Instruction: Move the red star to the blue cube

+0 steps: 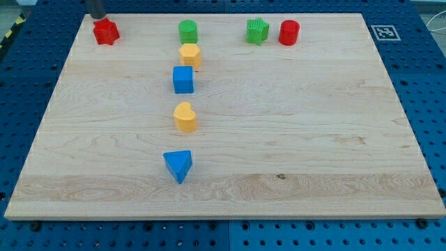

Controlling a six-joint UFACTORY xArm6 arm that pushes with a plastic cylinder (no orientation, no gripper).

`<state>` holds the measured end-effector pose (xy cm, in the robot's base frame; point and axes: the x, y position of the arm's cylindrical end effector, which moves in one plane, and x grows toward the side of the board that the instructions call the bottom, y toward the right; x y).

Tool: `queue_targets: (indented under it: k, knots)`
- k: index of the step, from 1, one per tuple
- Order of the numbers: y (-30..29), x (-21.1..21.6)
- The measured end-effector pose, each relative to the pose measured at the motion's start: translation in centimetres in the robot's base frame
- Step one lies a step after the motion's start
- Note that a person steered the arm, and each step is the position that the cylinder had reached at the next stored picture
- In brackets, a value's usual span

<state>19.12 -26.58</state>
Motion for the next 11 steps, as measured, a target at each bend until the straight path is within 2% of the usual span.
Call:
queue_targets:
  k: [3,4,7,9,11]
  knots:
    - [-1.3,1.3]
    - [-1.2,3.9]
    - [7.7,8.3]
    - [12.1,13.1]
    - [13.9,18.9]
